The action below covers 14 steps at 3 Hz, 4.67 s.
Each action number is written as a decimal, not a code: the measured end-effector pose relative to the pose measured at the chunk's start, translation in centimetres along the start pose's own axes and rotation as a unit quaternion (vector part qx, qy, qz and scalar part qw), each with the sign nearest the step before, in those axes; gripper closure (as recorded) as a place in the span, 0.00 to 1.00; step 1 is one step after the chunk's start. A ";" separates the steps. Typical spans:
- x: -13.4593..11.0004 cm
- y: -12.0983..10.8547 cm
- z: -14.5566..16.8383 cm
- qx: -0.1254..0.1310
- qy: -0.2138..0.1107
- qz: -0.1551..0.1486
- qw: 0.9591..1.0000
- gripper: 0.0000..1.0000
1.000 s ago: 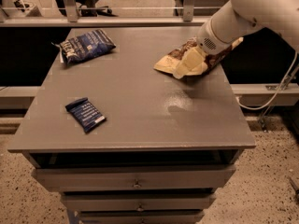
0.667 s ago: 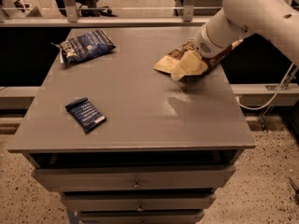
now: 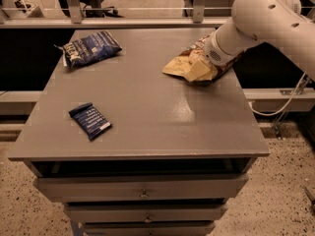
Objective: Move brown chip bag near blue chip bag
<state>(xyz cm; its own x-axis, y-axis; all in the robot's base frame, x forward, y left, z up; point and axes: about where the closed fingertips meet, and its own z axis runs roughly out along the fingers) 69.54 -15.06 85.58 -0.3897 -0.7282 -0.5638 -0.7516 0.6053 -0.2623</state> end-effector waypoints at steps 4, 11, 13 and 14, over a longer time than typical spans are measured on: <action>-4.6 -0.1 -7.9 0.035 -0.074 -0.085 0.993 1.00; -22.5 5.2 9.0 0.011 -0.215 -0.397 0.892 0.59; -22.1 4.8 8.9 0.024 -0.212 -0.426 0.880 0.12; -22.3 4.9 7.7 0.028 -0.219 -0.429 0.876 0.00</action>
Offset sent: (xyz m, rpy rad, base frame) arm -0.0215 0.0067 0.0879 0.0222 -0.1842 0.1231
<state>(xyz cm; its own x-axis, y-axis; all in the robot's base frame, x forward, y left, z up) 78.67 6.58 90.85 0.5569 -0.7368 -0.3834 -0.6351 -0.0802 -0.7683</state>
